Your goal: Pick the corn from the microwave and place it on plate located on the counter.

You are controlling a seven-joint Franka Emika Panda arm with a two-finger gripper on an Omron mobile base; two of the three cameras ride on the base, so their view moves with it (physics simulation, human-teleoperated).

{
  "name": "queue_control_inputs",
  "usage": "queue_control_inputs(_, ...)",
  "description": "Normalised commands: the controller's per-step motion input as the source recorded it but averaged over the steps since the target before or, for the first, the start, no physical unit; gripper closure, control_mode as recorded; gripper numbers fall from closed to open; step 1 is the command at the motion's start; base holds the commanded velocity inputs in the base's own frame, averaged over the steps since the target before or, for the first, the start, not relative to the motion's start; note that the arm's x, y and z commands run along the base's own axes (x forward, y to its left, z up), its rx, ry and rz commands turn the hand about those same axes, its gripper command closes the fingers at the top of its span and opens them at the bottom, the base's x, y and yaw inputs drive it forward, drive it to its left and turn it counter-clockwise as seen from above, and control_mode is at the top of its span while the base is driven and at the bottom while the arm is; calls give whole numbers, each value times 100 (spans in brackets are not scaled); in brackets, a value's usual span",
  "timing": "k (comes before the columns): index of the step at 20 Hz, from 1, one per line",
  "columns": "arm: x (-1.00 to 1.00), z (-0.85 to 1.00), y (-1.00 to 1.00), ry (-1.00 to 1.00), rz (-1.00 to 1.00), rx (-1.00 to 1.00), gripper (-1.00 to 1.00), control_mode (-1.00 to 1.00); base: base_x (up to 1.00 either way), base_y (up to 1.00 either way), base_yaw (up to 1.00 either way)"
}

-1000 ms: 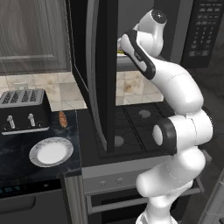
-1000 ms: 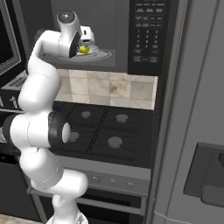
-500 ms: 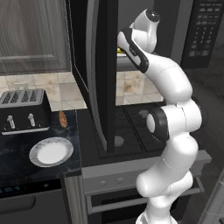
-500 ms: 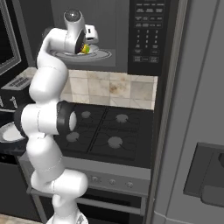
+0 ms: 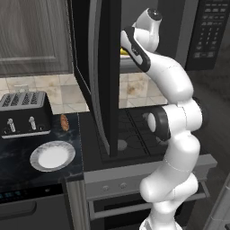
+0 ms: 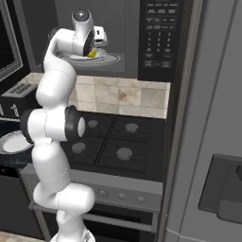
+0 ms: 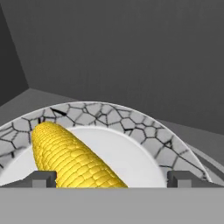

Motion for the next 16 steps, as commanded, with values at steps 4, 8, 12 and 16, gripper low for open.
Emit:
queue_control_inputs(4,0,-17,4,8,2,0,-100,-100,0,0,0)
queue_control_inputs(8,0,-21,9,6,2,0,-100,-100,0,0,0)
queue_control_inputs(12,-1,-27,14,3,2,0,-100,-100,0,0,0)
queue_control_inputs(16,0,-31,9,0,2,0,-100,-100,0,0,0)
